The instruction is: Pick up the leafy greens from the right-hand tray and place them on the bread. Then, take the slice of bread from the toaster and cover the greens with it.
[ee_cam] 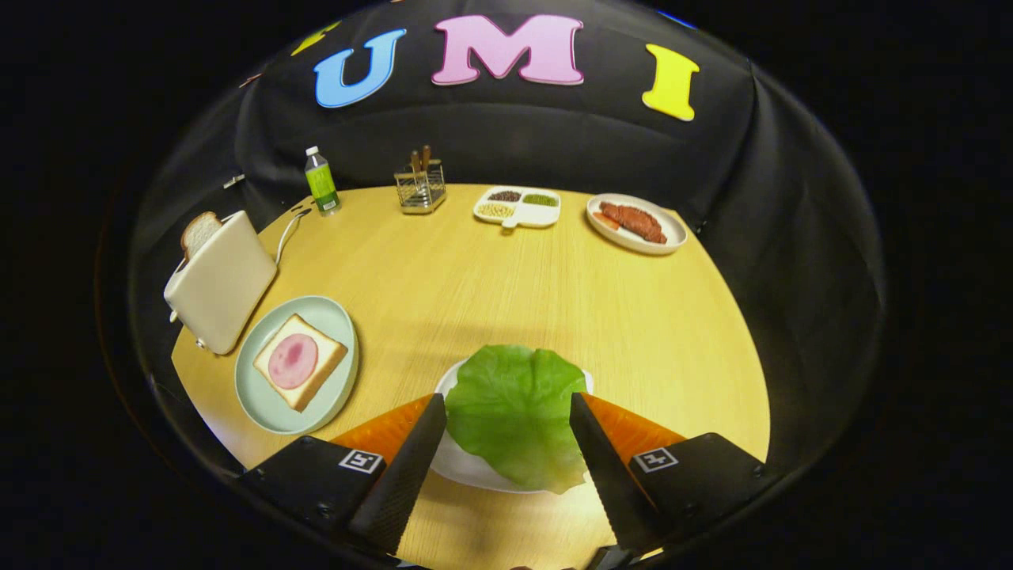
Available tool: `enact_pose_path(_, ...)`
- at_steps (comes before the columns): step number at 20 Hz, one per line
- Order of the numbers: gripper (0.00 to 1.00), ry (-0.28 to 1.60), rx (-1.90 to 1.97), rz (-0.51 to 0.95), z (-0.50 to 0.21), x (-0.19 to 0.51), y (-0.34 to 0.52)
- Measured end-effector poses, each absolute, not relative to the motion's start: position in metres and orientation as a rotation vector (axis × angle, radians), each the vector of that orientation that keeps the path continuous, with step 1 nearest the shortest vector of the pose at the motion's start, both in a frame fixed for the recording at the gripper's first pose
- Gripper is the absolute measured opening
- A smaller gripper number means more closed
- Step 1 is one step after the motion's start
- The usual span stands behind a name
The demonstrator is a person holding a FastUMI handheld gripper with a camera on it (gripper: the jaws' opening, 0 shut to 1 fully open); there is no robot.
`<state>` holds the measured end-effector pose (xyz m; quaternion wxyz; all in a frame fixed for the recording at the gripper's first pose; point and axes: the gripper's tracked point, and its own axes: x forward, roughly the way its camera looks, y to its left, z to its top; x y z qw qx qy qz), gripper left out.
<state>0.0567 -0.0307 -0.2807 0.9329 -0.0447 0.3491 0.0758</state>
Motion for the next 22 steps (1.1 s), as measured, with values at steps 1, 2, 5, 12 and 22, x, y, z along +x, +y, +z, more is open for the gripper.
enact_pose_path(1,0.98,0.735,-0.088,0.149,-0.289,0.060,-0.034)
enact_pose_path(2,0.98,0.755,-0.098,0.144,-0.297,0.063,-0.039)
enact_pose_path(5,0.99,0.789,-0.139,0.157,-0.311,0.068,-0.044)
enact_pose_path(12,0.71,0.846,-0.138,0.202,-0.336,0.066,-0.038)
enact_pose_path(22,0.24,0.859,-0.122,0.193,-0.336,0.068,-0.041)
